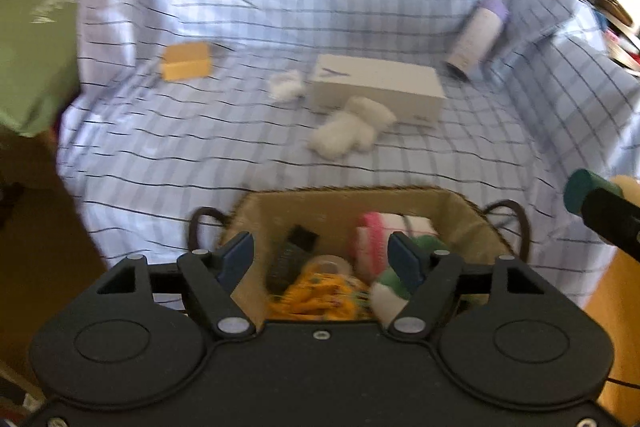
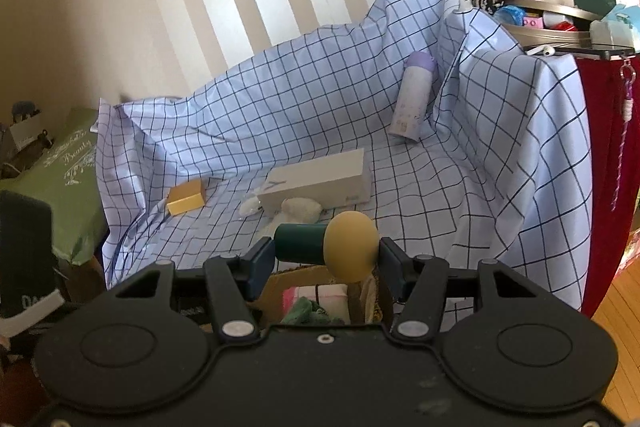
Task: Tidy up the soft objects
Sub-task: 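Open the left tool to drop the green-hooded plush into the basket, then open the right tool to drop the green-and-beige peg into the basket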
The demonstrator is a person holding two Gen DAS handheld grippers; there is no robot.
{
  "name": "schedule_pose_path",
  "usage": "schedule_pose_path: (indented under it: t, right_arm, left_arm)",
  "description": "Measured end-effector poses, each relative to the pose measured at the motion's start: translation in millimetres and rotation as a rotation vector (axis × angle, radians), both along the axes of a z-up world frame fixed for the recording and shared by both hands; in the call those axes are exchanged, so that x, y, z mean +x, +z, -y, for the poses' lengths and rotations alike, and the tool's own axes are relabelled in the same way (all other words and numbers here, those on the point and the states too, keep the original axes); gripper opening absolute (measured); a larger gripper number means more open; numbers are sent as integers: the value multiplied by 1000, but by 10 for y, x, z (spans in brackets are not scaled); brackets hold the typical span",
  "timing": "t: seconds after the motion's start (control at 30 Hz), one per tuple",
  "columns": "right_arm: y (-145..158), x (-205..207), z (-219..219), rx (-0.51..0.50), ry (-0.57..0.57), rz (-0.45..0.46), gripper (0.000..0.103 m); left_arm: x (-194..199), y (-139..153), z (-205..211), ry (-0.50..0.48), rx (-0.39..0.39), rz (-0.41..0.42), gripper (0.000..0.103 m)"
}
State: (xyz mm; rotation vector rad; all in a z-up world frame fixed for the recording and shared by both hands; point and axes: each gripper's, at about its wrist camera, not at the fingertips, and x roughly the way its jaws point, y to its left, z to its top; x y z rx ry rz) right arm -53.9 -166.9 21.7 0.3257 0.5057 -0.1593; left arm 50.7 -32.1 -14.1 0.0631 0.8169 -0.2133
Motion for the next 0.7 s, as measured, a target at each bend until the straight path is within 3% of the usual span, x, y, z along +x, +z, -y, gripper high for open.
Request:
schedule_pose_path:
  t: [0.27,0.7]
  right_arm:
    - [-13,191,-126,-16,62,-49,57]
    - [44,576,-419,-17,173,-86,57]
  left_arm:
    - [-88,13,-243,89,26,39,80]
    - [-154,-122,-310,86,40,-4,82]
